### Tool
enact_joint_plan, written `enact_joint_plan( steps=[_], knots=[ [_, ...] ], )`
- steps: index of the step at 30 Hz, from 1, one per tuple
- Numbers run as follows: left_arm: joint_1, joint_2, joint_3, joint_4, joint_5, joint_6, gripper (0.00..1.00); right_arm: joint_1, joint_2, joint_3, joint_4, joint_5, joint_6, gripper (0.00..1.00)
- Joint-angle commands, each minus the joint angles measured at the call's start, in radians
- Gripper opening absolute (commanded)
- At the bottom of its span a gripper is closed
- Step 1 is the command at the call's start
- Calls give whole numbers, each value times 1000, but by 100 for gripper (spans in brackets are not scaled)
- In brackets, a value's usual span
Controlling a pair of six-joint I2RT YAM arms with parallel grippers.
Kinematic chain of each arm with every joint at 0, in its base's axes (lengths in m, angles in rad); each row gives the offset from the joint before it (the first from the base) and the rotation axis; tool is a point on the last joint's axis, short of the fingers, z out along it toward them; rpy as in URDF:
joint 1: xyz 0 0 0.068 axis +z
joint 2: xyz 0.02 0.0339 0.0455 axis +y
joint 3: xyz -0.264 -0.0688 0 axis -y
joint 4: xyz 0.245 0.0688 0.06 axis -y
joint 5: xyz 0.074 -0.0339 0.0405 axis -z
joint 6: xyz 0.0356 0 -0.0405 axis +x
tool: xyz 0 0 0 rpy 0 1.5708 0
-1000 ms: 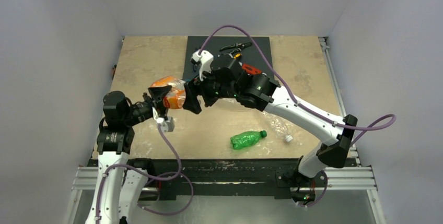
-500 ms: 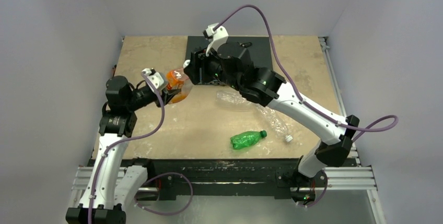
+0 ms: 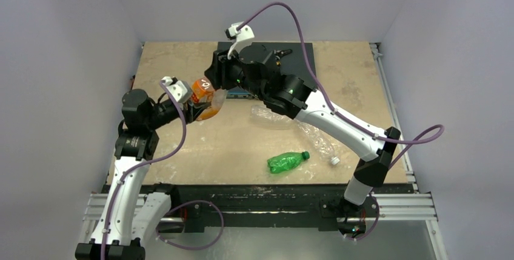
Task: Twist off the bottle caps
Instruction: Unscrew the bottle cap from the plastic bottle.
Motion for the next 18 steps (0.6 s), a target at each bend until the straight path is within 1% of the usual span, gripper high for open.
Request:
enact_joint_plan(
  steps=[1, 6, 7, 9, 13, 18],
  knots=[
    [-5, -4, -3, 42, 1, -33, 6, 0, -23, 26, 56, 10, 14, 48],
    [-7, -10, -21, 49, 1, -23, 6, 0, -26, 31, 60, 14, 6, 48],
    [-7, -8, -22, 51, -1, -26, 6, 0, -27, 30, 62, 15, 6, 46],
    [-8, -5, -23, 59, -6, -34, 5, 0, -27, 27, 63, 11, 7, 34],
    [-9, 0, -23, 83, -18, -62, 5, 0, -26, 12, 66, 7, 12, 14],
    [-9, 21, -9, 134, -15, -144, 4, -2, -39, -25, 88, 1, 23, 0]
  ],
)
